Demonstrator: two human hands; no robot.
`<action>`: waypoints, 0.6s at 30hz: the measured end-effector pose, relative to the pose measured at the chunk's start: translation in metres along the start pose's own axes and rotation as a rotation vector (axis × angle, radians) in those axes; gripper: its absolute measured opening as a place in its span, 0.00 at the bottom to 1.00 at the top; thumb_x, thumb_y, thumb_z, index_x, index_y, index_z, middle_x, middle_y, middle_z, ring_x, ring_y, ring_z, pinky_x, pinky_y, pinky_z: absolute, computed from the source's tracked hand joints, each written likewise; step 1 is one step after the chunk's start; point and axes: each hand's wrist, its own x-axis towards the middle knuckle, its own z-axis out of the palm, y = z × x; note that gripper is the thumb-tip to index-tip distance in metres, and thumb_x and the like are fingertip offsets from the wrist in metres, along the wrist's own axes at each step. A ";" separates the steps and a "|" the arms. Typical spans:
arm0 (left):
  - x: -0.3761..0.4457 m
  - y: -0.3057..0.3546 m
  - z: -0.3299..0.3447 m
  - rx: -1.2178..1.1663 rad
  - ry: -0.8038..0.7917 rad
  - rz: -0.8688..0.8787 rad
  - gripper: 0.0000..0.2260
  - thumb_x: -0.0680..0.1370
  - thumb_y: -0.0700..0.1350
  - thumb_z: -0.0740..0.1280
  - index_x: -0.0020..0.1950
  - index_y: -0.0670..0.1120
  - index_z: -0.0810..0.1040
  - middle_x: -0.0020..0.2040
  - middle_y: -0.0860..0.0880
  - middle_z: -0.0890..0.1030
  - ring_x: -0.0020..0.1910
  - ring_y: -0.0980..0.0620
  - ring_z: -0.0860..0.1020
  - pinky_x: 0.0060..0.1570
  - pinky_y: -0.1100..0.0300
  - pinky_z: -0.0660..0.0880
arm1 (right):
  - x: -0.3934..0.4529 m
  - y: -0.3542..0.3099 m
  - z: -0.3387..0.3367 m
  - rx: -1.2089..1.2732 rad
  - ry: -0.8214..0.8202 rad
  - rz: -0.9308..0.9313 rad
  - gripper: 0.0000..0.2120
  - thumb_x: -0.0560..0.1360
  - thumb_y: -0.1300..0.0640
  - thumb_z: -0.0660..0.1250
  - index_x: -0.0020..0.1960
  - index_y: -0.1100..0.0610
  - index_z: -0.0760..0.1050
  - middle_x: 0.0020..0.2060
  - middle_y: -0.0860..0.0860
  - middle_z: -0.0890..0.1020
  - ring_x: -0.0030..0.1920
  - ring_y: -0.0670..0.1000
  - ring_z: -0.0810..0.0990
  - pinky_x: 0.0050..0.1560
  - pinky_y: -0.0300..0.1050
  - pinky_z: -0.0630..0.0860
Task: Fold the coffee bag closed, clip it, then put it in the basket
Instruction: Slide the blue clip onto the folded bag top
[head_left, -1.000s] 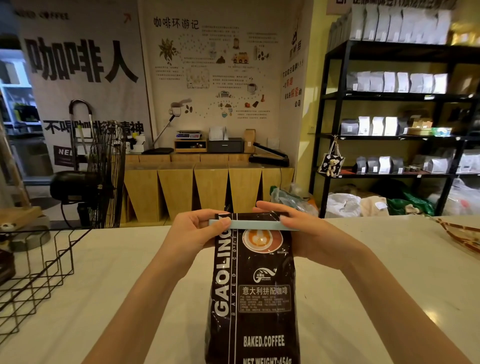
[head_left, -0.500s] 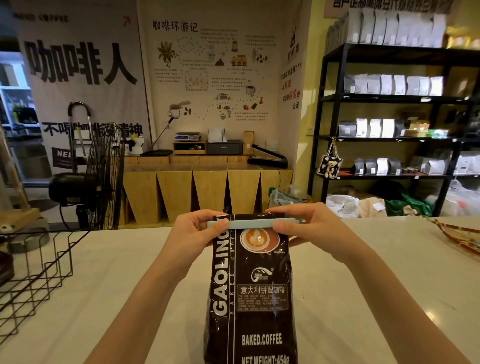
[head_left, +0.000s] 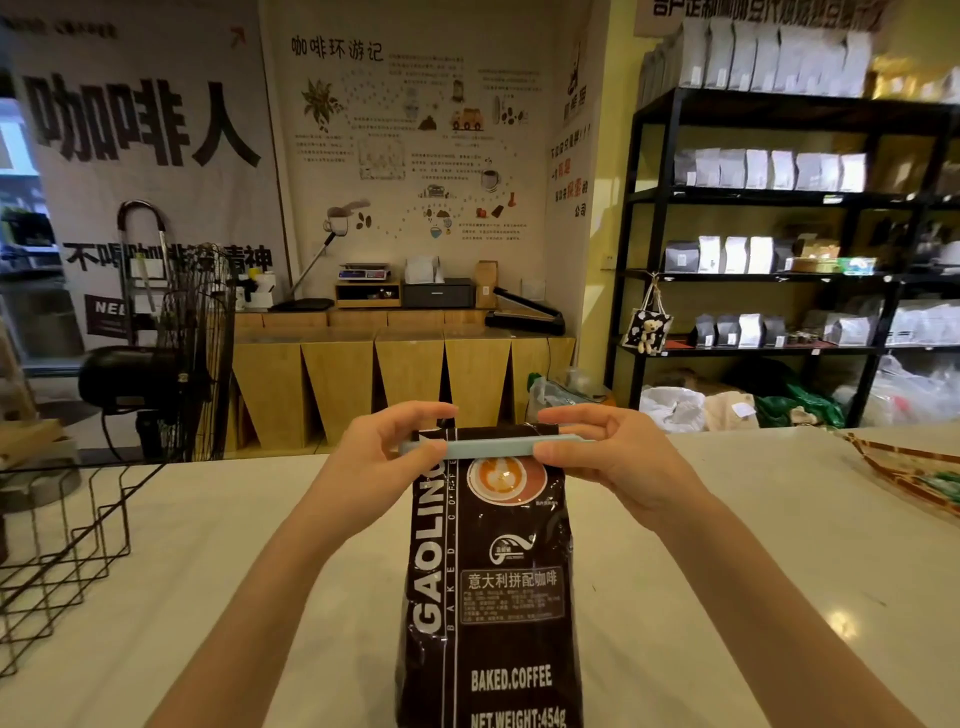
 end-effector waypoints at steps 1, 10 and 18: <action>0.000 0.004 0.000 0.219 0.039 0.067 0.13 0.75 0.46 0.64 0.59 0.55 0.74 0.60 0.53 0.77 0.57 0.59 0.73 0.51 0.68 0.71 | -0.001 -0.002 0.002 -0.012 0.003 -0.013 0.17 0.62 0.61 0.75 0.50 0.55 0.79 0.42 0.53 0.85 0.45 0.51 0.84 0.42 0.38 0.81; 0.021 0.062 0.025 0.621 -0.391 0.197 0.14 0.75 0.50 0.62 0.59 0.48 0.75 0.49 0.51 0.81 0.45 0.56 0.78 0.45 0.63 0.76 | -0.020 -0.009 -0.001 0.000 -0.023 -0.103 0.24 0.55 0.56 0.76 0.50 0.50 0.79 0.37 0.47 0.86 0.42 0.49 0.85 0.43 0.40 0.81; 0.013 0.068 0.023 0.592 -0.362 0.261 0.12 0.74 0.48 0.65 0.56 0.48 0.78 0.45 0.51 0.81 0.44 0.56 0.79 0.44 0.61 0.76 | -0.031 0.001 -0.006 0.129 -0.038 -0.072 0.21 0.57 0.55 0.74 0.50 0.56 0.80 0.43 0.50 0.84 0.47 0.50 0.83 0.47 0.42 0.80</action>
